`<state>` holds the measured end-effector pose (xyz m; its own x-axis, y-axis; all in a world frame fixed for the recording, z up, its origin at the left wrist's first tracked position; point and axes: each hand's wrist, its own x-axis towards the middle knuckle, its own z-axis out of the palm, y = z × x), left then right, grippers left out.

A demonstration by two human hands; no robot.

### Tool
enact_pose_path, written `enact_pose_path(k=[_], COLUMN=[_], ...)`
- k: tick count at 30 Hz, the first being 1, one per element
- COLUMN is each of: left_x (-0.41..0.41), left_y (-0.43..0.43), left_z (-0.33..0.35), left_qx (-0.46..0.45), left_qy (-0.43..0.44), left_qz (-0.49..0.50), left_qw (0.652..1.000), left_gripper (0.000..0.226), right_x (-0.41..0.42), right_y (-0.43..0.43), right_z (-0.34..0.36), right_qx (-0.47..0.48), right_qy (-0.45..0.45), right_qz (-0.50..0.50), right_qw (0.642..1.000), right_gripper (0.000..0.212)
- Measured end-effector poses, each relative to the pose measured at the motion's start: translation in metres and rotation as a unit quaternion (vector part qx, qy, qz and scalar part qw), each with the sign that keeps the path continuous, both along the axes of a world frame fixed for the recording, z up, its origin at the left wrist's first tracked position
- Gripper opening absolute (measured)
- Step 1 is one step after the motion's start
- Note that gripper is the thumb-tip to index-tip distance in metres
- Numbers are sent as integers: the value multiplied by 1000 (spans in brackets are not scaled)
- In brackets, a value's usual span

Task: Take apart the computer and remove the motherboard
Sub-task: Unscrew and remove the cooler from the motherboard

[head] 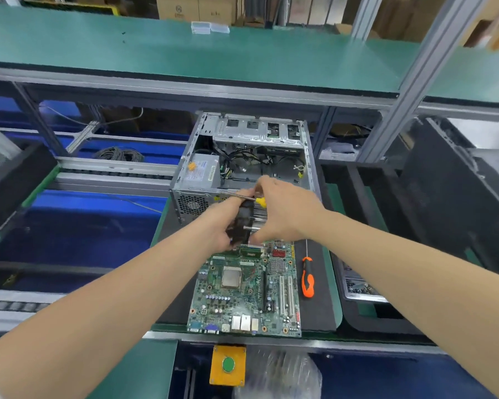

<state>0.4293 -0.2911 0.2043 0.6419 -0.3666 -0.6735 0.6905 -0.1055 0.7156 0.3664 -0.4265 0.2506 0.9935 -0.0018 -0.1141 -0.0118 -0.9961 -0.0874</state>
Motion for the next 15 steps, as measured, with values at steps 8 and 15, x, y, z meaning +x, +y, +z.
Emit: enact_pose_path(k=[8, 15], left_x=[-28, -59], left_y=[-82, -189], left_z=[10, 16], left_qx=[-29, -108], left_qy=[-17, -30], left_qz=[-81, -70], left_qw=[996, 991], left_gripper=[29, 16], right_x=[-13, -30], right_y=[-91, -197], right_z=[45, 49], right_qx=[-15, -53], right_qy=[134, 136], right_qz=[3, -11], right_qw=[991, 989], right_gripper=[85, 85])
